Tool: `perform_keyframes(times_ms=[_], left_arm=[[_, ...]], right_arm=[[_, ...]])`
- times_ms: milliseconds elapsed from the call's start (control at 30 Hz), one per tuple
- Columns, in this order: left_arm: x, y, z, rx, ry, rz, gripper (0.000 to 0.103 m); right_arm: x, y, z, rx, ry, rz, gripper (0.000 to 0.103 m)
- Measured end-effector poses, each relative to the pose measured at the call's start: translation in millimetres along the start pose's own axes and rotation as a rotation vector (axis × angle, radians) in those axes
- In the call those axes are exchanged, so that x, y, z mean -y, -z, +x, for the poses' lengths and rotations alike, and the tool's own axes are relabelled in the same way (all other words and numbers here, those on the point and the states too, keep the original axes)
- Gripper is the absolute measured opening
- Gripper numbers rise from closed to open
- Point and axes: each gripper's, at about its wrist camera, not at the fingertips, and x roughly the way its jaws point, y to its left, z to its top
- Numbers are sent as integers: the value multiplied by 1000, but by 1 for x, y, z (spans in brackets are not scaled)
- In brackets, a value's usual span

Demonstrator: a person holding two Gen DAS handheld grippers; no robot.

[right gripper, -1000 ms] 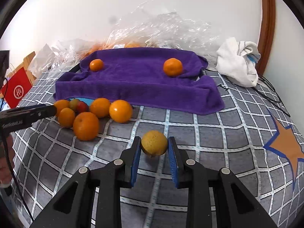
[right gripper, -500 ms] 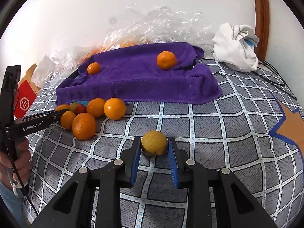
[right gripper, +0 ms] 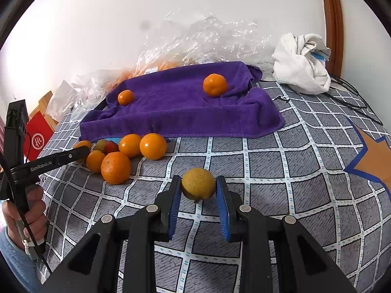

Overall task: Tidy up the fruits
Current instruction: 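Grasp a small yellow fruit with the right gripper while the left gripper grasps an orange, then carry both fruits onto the towel and open the right gripper to release the yellow fruit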

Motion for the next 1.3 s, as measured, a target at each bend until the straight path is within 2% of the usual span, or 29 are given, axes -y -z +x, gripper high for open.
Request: perform_keyframes(times_ms=[133, 567, 667, 833, 967, 1300], left_arm=[[-1, 1, -6, 28, 6, -2, 30], [3, 3, -23, 102, -10, 20, 30], [6, 0, -32, 111, -54, 29, 30], [5, -16, -46, 96, -88, 29, 30], [-7, -34, -59, 120, -116, 16, 30], [-39, -71, -72, 144, -151, -55, 30]], right_arm=[[0, 1, -5, 21, -17, -7, 28], [-4, -13, -29, 58, 16, -41, 28], [-6, -27, -36, 76, 14, -43, 28], [-8, -56, -42, 113, 28, -47, 28], [-8, -82, -32, 135, 64, -33, 28], [-8, -146, -3, 170, 48, -23, 28]])
